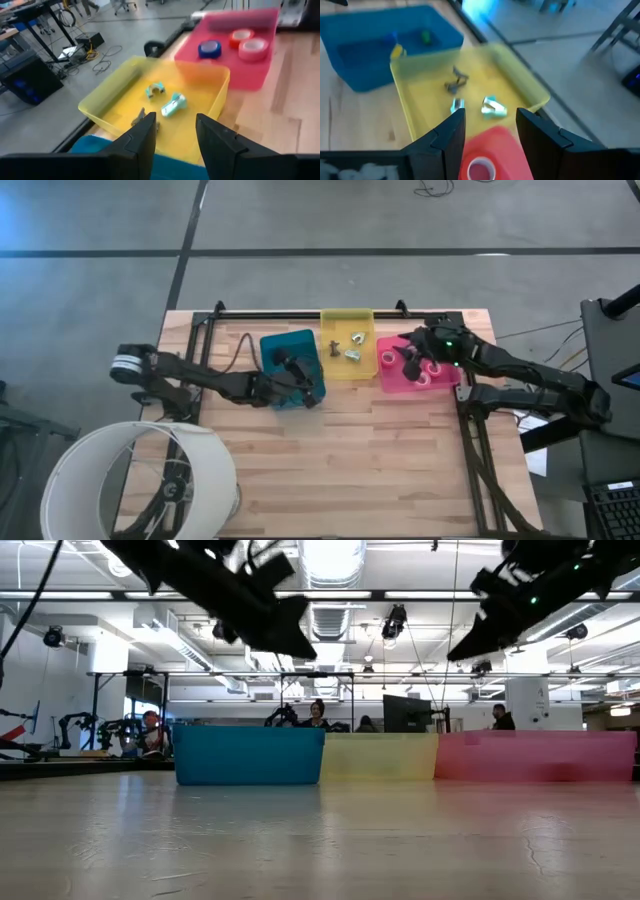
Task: Pick and place Stapler, Stapler remover, tape
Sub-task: Return to Home Position
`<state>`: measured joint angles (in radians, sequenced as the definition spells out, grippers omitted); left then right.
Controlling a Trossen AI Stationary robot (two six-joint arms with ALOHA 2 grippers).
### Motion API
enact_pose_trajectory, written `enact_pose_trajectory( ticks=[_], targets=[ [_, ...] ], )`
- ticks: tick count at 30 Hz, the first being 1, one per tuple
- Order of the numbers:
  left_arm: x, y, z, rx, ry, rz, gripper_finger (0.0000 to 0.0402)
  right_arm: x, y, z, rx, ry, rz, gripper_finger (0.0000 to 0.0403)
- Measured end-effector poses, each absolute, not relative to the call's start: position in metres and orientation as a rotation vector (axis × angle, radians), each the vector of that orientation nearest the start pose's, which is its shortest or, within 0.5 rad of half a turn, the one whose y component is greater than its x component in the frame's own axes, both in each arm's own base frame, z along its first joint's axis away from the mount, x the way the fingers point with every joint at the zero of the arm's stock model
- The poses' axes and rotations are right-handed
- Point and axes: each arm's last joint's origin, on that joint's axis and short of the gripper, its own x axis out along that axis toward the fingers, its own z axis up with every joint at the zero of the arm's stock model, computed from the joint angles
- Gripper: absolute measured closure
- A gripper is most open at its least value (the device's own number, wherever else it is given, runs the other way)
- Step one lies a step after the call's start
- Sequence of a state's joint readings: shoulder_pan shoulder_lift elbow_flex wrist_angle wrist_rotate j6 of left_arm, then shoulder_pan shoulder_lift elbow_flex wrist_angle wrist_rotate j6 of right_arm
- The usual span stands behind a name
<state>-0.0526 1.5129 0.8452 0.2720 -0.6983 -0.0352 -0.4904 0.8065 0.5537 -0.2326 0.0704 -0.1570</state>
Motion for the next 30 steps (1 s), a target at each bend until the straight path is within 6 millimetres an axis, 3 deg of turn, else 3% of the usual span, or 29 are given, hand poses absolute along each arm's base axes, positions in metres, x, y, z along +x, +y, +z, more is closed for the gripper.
enact_pose_trajectory(
  ticks=[7, 12, 17, 21, 30],
  targets=[
    [0.284, -0.008, 0.276, 0.085, 0.275, 0.608, 0.0279, 0.135, -0.075, 0.265, -0.005, 0.370, -0.540, 0.0232],
    [0.251, -0.014, 0.293, 0.061, 0.228, 0.575, 0.0288, 0.125, -0.069, 0.274, 0.058, 0.283, -0.539, 0.0232],
    [0.218, -0.013, 0.281, 0.024, 0.198, 0.581, 0.0294, 0.119, -0.061, 0.280, 0.067, 0.221, -0.399, 0.0232],
    [0.195, -0.010, 0.260, -0.022, 0.181, 0.600, 0.0296, 0.116, -0.056, 0.283, 0.100, 0.188, -0.306, 0.0232],
    [0.160, -0.006, 0.222, -0.044, 0.082, 0.557, 0.0301, 0.114, -0.054, 0.259, 0.190, 0.183, -0.316, 0.0232]
  ],
)
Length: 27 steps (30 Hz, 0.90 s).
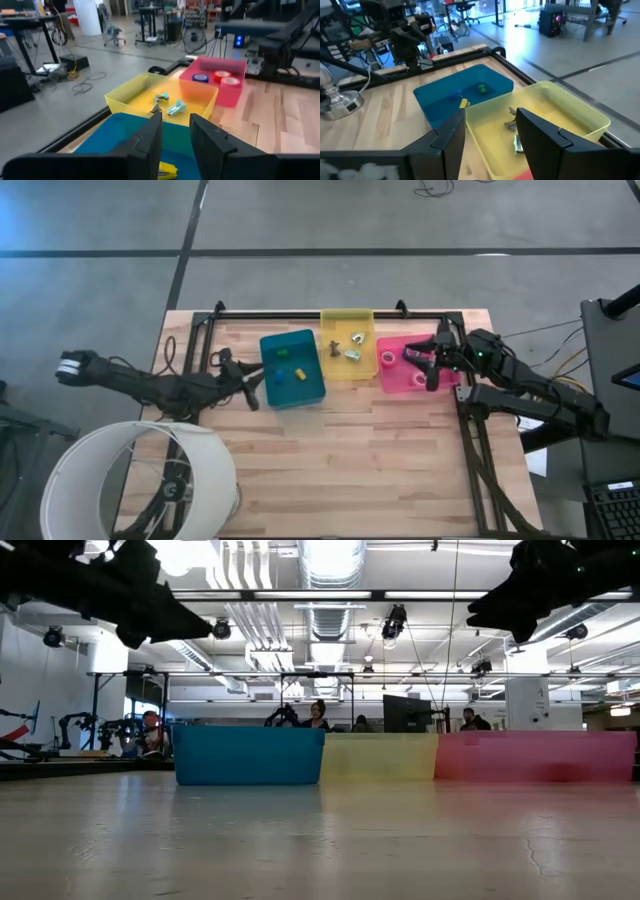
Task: Pick and place Stapler, Stapler remover, tape
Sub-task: Return to Home Position
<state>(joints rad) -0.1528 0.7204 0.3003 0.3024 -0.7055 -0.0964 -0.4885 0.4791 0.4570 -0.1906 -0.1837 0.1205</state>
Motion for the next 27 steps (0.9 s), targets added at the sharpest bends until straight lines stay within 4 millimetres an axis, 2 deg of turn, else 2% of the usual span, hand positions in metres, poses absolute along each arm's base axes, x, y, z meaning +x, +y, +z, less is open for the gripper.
enact_pose_trajectory(
  ticks=[11, 21, 27],
  targets=[
    [0.130, -0.001, 0.213, -0.039, -0.036, 0.551, 0.0308, 0.094, -0.044, 0.238, 0.209, 0.104, -0.318, 0.0232],
    [0.115, 0.001, 0.188, -0.051, -0.064, 0.551, 0.0319, 0.077, -0.036, 0.221, 0.182, 0.038, -0.343, 0.0232],
    [0.109, 0.002, 0.182, -0.033, -0.086, 0.556, 0.0317, 0.074, -0.040, 0.202, 0.171, 0.028, -0.503, 0.0232]
  ],
)
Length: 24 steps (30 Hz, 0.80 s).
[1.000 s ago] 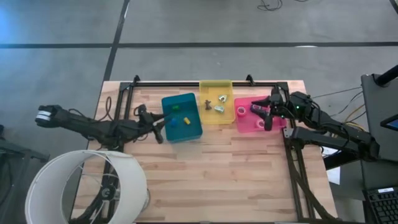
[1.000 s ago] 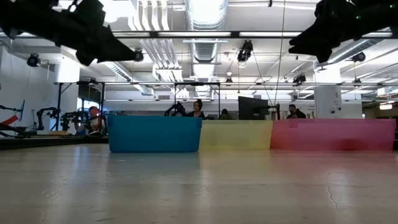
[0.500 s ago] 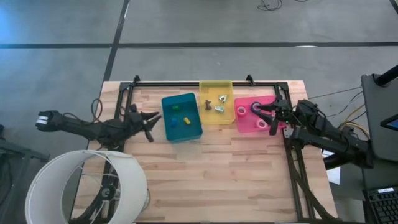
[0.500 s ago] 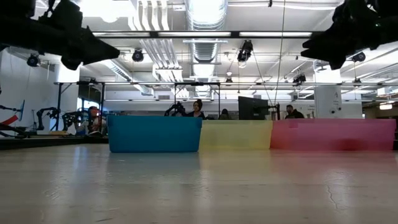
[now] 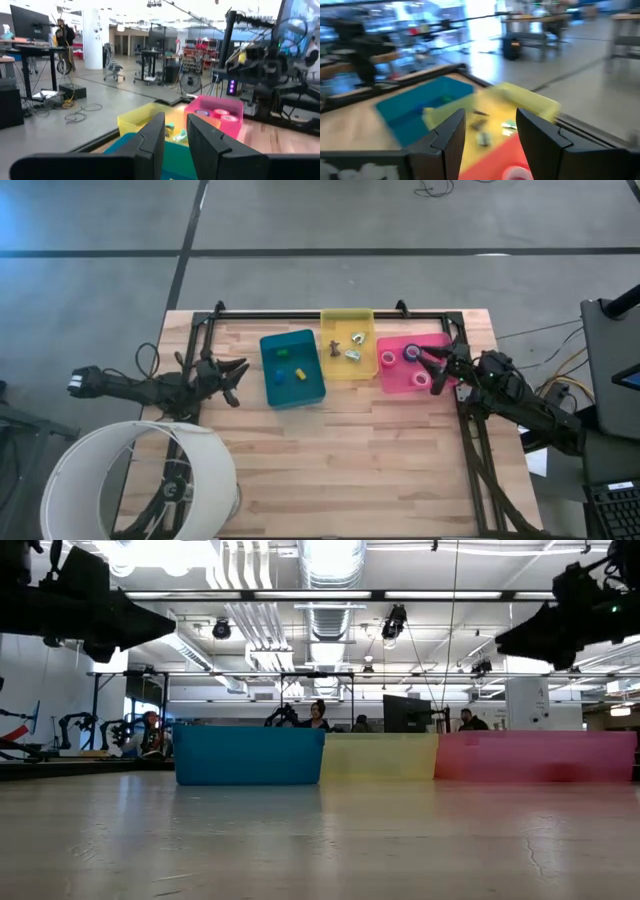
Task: Pick and place Stapler, Stapler remover, tape
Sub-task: Return to Home Position
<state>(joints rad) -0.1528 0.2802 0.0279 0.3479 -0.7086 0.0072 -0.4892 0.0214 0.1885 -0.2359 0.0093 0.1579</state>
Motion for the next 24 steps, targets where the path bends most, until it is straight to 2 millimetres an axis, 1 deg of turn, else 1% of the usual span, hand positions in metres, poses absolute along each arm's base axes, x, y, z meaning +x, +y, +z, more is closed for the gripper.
enact_pose_trajectory(
  ticks=[4, 7, 11, 13, 19, 21, 24],
  targets=[
    [0.106, 0.003, 0.184, -0.005, -0.103, 0.557, 0.0317, 0.074, -0.044, 0.189, 0.167, 0.038, -0.657, 0.0232],
    [0.104, 0.003, 0.187, 0.009, -0.127, 0.563, 0.0317, 0.074, -0.046, 0.184, 0.166, 0.048, -0.710, 0.0232],
    [0.101, 0.004, 0.188, 0.024, -0.140, 0.575, 0.0317, 0.074, -0.046, 0.183, 0.166, 0.052, -0.709, 0.0232],
    [0.101, 0.004, 0.184, 0.030, -0.131, 0.576, 0.0317, 0.074, -0.047, 0.182, 0.166, 0.053, -0.709, 0.0232],
    [0.101, 0.004, 0.179, 0.018, -0.094, 0.573, 0.0317, 0.077, -0.048, 0.171, 0.146, 0.099, -0.701, 0.0232],
    [0.101, 0.004, 0.179, 0.022, -0.093, 0.574, 0.0317, 0.078, -0.047, 0.170, 0.137, 0.109, -0.657, 0.0232],
    [0.101, 0.004, 0.179, 0.025, -0.087, 0.573, 0.0317, 0.081, -0.044, 0.170, 0.104, 0.104, -0.532, 0.0232]
  ],
)
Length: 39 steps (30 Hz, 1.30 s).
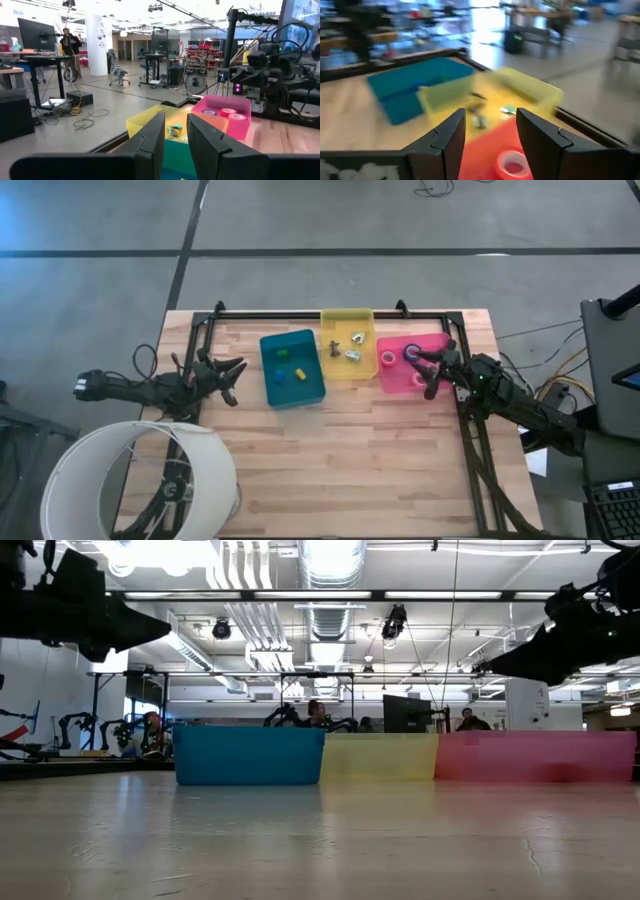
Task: Pick and place Stapler, Stapler remover, tape
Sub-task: Return to Home Position
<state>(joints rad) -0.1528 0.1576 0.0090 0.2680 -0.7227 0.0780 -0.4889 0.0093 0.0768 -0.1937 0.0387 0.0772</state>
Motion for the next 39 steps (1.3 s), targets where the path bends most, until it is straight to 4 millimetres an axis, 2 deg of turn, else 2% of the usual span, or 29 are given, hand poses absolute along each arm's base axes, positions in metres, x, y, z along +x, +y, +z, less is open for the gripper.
enact_pose_trajectory(
  ticks=[3, 7, 16, 25, 30, 39],
  targets=[
    [0.101, 0.004, 0.178, 0.027, -0.078, 0.571, 0.0317, 0.084, -0.042, 0.171, 0.064, 0.053, -0.415, 0.0232],
    [0.101, 0.004, 0.178, 0.010, -0.083, 0.567, 0.0317, 0.088, -0.043, 0.168, 0.036, -0.032, -0.380, 0.0232],
    [0.101, 0.004, 0.177, -0.003, -0.086, 0.564, 0.0317, 0.092, -0.045, 0.163, 0.076, 0.030, -0.368, 0.0232],
    [0.101, 0.004, 0.177, -0.002, -0.084, 0.564, 0.0317, 0.096, -0.039, 0.163, 0.077, 0.045, -0.115, 0.0232],
    [0.102, 0.004, 0.175, 0.006, -0.068, 0.563, 0.0317, 0.095, -0.040, 0.163, 0.063, 0.038, -0.166, 0.0232],
    [0.102, 0.004, 0.172, -0.023, -0.045, 0.562, 0.0317, 0.093, -0.048, 0.158, 0.151, 0.071, -0.457, 0.0232]
  ],
)
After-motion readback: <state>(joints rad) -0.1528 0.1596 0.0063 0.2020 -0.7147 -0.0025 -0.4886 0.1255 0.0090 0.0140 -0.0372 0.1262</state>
